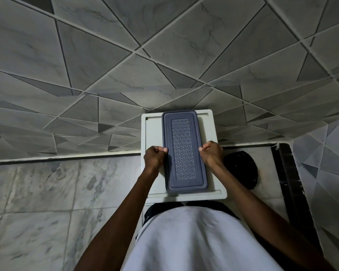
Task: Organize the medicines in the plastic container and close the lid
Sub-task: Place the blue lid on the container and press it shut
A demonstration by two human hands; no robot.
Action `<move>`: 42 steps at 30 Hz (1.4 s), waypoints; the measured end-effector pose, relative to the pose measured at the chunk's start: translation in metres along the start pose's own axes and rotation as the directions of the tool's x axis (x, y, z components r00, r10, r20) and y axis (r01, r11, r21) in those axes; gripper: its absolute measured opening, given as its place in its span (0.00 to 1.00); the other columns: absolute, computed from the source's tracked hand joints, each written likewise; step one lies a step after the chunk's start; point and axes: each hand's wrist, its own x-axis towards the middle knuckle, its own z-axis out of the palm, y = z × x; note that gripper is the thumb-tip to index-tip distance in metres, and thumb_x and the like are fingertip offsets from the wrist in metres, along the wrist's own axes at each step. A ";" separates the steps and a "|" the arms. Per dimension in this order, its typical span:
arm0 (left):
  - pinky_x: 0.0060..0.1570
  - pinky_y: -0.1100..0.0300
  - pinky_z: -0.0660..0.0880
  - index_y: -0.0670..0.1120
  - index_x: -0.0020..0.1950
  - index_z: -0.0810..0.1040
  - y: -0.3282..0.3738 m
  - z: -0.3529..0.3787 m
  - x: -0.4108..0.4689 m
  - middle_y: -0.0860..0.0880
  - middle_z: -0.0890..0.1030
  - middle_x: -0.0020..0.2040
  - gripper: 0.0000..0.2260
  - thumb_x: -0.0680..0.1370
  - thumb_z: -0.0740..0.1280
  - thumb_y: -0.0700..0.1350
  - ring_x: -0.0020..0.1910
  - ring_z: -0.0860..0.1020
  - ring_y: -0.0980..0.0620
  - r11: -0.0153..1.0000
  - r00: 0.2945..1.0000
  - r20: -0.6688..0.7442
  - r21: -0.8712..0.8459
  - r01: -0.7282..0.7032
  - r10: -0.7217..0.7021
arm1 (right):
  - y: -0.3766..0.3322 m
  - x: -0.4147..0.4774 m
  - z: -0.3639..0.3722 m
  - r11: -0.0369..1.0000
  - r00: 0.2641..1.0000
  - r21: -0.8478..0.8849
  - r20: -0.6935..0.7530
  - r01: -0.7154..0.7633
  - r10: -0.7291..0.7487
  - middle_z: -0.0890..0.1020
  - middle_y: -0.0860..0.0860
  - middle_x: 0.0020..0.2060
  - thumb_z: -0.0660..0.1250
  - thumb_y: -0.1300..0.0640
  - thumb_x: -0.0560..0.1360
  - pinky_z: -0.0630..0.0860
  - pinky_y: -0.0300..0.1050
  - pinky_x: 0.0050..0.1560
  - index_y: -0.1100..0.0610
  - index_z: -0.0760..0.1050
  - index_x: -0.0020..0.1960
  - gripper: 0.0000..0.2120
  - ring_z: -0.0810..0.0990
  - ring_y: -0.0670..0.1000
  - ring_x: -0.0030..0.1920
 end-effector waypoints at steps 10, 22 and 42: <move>0.41 0.55 0.75 0.44 0.48 0.74 -0.026 -0.007 -0.028 0.43 0.78 0.45 0.07 0.75 0.71 0.42 0.43 0.76 0.45 0.995 0.992 0.087 -0.033 0.098 -0.095 | 0.034 -0.030 -0.010 0.976 0.985 0.195 0.161 -0.097 0.066 0.74 0.47 0.32 0.70 0.61 0.74 0.73 0.44 0.37 0.59 0.75 0.44 0.04 0.76 0.54 0.42; 0.48 0.52 0.79 0.45 0.45 0.77 -0.017 -0.009 -0.035 0.44 0.80 0.45 0.07 0.72 0.73 0.43 0.45 0.79 0.45 0.997 0.997 0.030 0.017 0.069 -0.069 | 0.024 -0.035 -0.013 0.985 0.991 0.156 0.125 -0.074 0.055 0.77 0.51 0.35 0.70 0.61 0.73 0.72 0.41 0.41 0.58 0.75 0.43 0.04 0.76 0.52 0.41; 0.55 0.41 0.77 0.44 0.44 0.71 -0.044 -0.026 -0.078 0.38 0.77 0.46 0.11 0.72 0.73 0.39 0.44 0.79 0.41 0.989 0.964 0.222 -0.012 0.149 -0.143 | 0.062 -0.067 -0.016 0.978 0.965 0.143 0.235 -0.151 0.114 0.77 0.54 0.39 0.71 0.61 0.73 0.80 0.47 0.36 0.59 0.73 0.47 0.07 0.77 0.51 0.38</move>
